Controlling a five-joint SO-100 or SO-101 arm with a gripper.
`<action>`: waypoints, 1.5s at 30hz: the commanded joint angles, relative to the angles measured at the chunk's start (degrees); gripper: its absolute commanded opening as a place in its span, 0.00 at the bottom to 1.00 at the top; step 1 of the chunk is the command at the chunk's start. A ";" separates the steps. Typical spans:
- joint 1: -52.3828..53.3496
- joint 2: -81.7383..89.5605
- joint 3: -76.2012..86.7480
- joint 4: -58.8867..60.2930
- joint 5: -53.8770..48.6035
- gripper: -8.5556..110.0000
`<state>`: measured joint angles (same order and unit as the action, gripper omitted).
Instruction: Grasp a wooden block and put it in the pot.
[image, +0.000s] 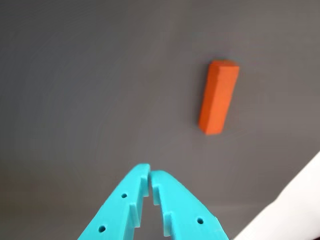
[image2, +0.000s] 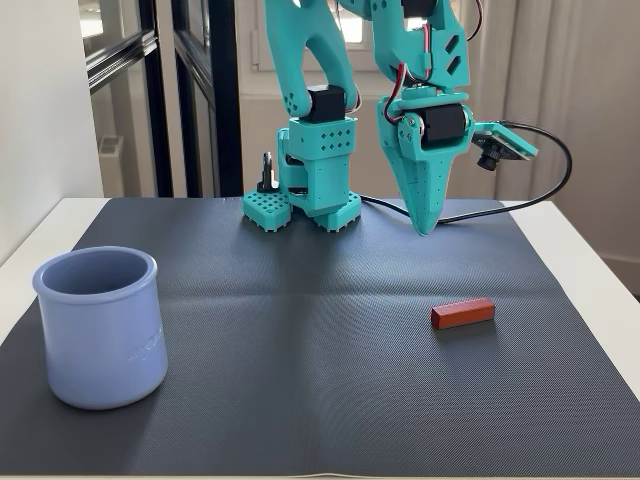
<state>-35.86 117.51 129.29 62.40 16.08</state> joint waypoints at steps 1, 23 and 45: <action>-0.44 -1.67 -4.66 -0.35 5.10 0.07; -2.99 -16.87 -12.48 -5.89 15.38 0.31; -2.64 -37.97 -24.43 -3.08 20.57 0.31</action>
<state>-38.41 79.28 106.61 57.83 35.68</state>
